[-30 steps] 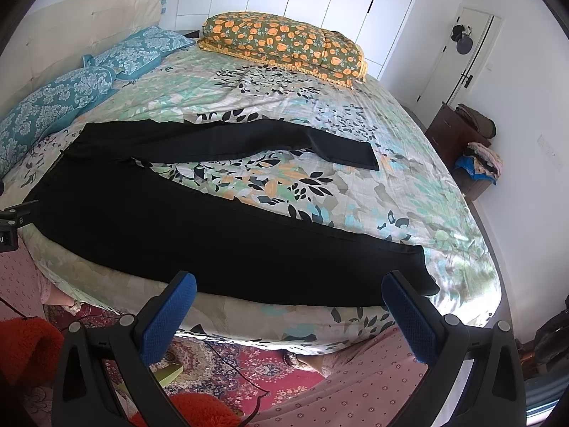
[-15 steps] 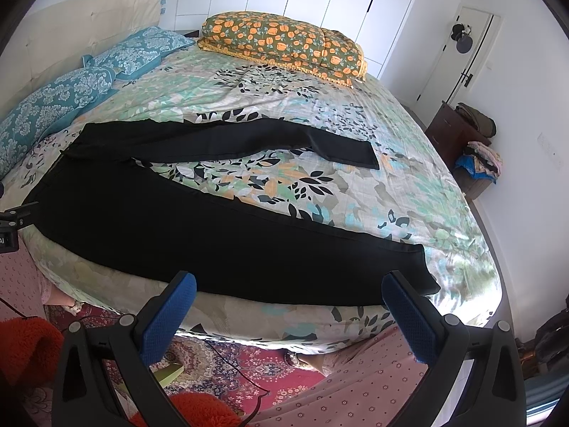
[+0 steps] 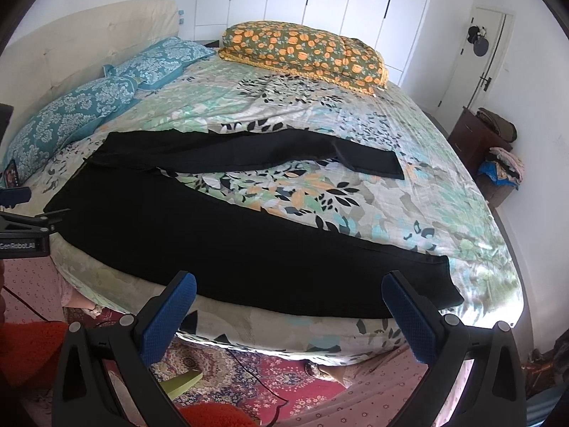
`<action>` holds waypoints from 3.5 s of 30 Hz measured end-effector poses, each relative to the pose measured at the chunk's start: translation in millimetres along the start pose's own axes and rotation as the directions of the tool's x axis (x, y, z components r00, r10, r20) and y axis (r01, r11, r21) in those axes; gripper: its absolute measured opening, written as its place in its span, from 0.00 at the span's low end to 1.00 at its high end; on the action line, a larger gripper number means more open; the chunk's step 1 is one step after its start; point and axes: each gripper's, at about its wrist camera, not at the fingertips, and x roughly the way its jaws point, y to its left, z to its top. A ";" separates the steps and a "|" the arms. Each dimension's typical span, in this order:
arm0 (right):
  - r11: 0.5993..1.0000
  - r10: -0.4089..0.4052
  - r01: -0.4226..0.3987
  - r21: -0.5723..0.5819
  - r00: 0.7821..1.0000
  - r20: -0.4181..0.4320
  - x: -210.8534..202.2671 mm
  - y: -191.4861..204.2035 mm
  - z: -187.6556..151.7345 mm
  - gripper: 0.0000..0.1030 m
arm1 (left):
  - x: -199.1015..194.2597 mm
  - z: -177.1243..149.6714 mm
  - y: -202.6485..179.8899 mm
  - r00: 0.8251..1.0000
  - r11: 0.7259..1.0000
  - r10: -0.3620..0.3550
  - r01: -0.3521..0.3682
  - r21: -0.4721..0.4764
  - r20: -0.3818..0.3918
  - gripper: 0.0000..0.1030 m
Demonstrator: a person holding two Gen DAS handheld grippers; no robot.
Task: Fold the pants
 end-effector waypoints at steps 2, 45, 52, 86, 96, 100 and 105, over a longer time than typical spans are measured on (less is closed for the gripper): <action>0.999 0.030 -0.030 -0.020 0.999 0.041 -2.7 2.5 10.7 1.00 | 3.1 8.3 0.4 1.000 1.000 -0.011 0.011 -0.006 0.016 0.99; 0.495 0.266 -0.103 0.863 0.963 -0.037 451.9 -408.9 91.9 0.15 | 115.2 84.3 0.0 0.987 0.985 -0.043 0.016 -0.170 -0.157 0.99; 0.739 0.192 -0.028 0.673 0.966 -0.171 403.2 -418.0 84.8 0.15 | 117.6 85.4 -13.7 0.989 0.991 -0.048 0.030 -0.128 -0.138 0.99; 0.948 0.186 -0.125 0.293 0.964 -0.191 362.3 -210.0 103.2 0.66 | 262.6 120.3 122.0 0.978 0.938 0.195 -0.207 -0.277 -0.071 0.99; 0.888 0.449 -0.418 0.193 0.877 -0.170 229.2 -43.4 -8.1 0.80 | 218.9 40.2 -26.0 0.993 0.997 -0.078 0.079 0.004 -0.083 0.99; 0.936 0.351 -0.324 0.139 0.896 -0.271 232.9 -20.2 -38.2 0.80 | 221.5 17.3 -37.7 0.993 0.996 -0.089 0.091 0.026 -0.076 1.00; 0.954 0.301 -0.286 0.092 0.912 -0.279 229.6 -14.5 -44.8 0.84 | 225.4 13.6 -26.7 0.990 0.993 -0.116 0.117 0.018 -0.080 1.00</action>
